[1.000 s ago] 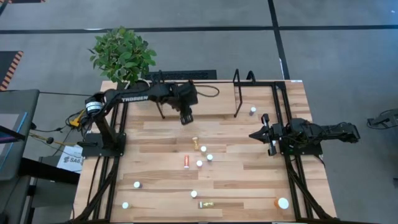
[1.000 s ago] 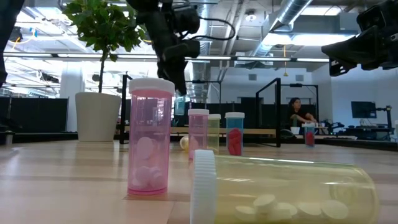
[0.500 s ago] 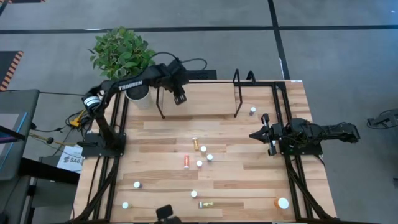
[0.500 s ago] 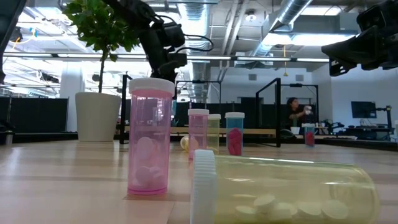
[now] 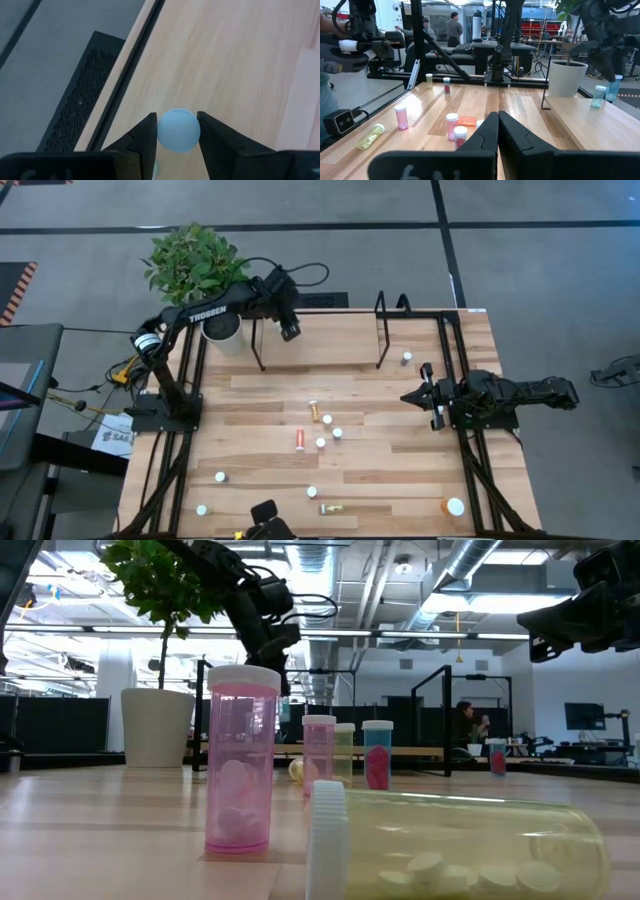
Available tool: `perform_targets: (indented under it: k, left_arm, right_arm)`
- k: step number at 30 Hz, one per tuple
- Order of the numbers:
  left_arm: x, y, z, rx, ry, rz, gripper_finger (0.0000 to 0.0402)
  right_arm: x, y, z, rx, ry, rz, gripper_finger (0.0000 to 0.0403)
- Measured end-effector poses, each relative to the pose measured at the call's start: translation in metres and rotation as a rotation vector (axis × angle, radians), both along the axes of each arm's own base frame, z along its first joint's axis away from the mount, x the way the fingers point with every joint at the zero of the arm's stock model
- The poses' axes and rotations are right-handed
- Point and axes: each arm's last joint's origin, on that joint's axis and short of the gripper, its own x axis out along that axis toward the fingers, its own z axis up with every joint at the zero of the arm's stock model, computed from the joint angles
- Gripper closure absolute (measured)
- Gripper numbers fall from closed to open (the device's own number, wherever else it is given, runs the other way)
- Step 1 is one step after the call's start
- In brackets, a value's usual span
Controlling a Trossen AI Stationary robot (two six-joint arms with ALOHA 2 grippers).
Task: Pick and place medicine bottles onto shelf by color
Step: Put the blue pill bottle on the shelf
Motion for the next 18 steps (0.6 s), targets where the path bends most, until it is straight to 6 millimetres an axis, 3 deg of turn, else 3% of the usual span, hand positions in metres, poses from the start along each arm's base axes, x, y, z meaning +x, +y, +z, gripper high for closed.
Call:
perform_targets:
  k: [18]
  left_arm:
    - [0.0016, 0.0008, 0.0012, -0.012, -0.033, 0.041, 0.0286]
  right_arm:
    - [0.0000, 0.0000, 0.0000, 0.000, 0.000, 0.000, 0.0377]
